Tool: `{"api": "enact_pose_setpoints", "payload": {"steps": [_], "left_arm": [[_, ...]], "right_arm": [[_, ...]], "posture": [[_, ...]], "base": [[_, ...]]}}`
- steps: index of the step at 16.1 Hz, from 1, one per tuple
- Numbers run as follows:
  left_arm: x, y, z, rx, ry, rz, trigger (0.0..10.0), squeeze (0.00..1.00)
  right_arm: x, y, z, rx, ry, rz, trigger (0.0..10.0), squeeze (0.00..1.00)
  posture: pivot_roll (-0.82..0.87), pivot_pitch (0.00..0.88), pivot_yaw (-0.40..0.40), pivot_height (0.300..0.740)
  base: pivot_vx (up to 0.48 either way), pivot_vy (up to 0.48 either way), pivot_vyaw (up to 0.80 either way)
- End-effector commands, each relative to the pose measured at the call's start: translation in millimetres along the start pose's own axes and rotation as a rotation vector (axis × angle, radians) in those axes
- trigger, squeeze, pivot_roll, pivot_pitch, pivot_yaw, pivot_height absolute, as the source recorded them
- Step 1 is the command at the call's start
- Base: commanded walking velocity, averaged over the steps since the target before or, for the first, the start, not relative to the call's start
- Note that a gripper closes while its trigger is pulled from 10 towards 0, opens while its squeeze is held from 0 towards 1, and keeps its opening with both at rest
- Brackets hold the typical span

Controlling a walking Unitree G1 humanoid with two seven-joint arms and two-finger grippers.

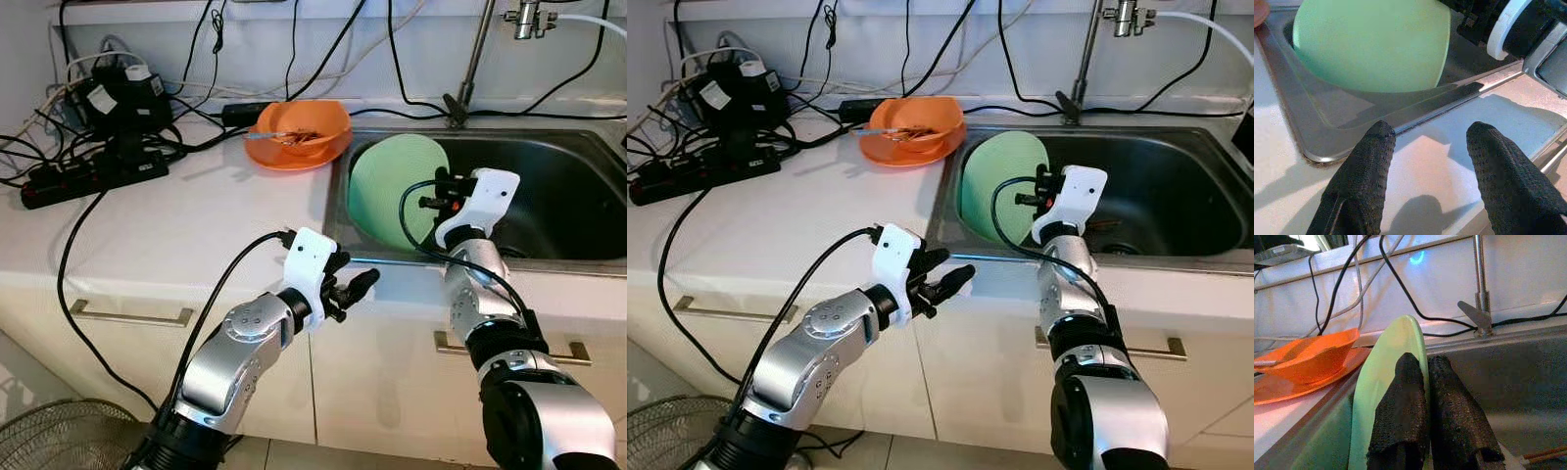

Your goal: Kitchen organization

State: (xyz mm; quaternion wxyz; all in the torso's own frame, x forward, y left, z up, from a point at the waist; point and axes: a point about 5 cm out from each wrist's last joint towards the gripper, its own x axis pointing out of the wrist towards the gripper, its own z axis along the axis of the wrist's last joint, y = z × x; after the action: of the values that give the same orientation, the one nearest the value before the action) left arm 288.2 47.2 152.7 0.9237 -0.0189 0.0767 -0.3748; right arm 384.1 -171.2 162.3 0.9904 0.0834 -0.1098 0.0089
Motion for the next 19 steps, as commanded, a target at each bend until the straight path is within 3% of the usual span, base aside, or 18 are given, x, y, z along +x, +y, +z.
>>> {"api": "enact_pose_setpoints", "payload": {"steps": [1, 12, 13, 14, 15, 16, 19], "left_arm": [[-2.1, 0.5, 0.4, 0.01, 0.004, 0.007, 10.0, 0.0], [-0.8, -3.2, -3.9, 0.005, 0.023, -0.002, 10.0, 0.0], [-1.3, -2.8, -4.1, 0.004, 0.023, 0.0, 10.0, 0.0], [-1.7, -2.3, -4.2, 0.003, 0.023, 0.003, 10.0, 0.0], [-1.8, -2.2, -4.2, 0.001, 0.022, 0.003, 10.0, 0.0], [-1.3, -2.4, -4.3, 0.0, 0.022, 0.003, 10.0, 0.0], [-1.1, -1.8, -4.4, -0.003, 0.021, 0.005, 10.0, 0.0]], "right_arm": [[6.4, 12.2, 9.2, -0.013, -0.042, 0.053, 10.0, 0.0], [-8.7, 29.4, -22.1, -0.016, 0.063, 0.132, 10.0, 0.0], [-9.9, 32.3, -23.6, -0.013, 0.065, 0.149, 10.0, 0.9], [-9.8, 34.3, -23.3, -0.013, 0.061, 0.156, 10.0, 1.0], [-9.0, 35.3, -22.4, -0.014, 0.059, 0.157, 10.0, 0.78], [-8.8, 35.3, -22.2, -0.017, 0.058, 0.158, 10.0, 0.0], [-8.1, 33.7, -20.0, -0.011, 0.045, 0.151, 10.0, 0.0]], "posture": [[0.09, 0.0, 0.054, 0.74], [0.09, 0.006, 0.052, 0.74], [0.1, 0.007, 0.051, 0.74], [0.09, 0.008, 0.053, 0.74], [0.09, 0.009, 0.052, 0.74], [0.09, 0.011, 0.052, 0.74], [0.09, 0.01, 0.054, 0.74]], "base": [[0.0, 0.0, 0.0], [0.0, 0.0, 0.0], [0.0, 0.0, 0.0], [0.0, 0.0, 0.0], [0.0, 0.0, 0.0], [0.0, 0.0, 0.0], [0.0, 0.0, 0.0]]}}
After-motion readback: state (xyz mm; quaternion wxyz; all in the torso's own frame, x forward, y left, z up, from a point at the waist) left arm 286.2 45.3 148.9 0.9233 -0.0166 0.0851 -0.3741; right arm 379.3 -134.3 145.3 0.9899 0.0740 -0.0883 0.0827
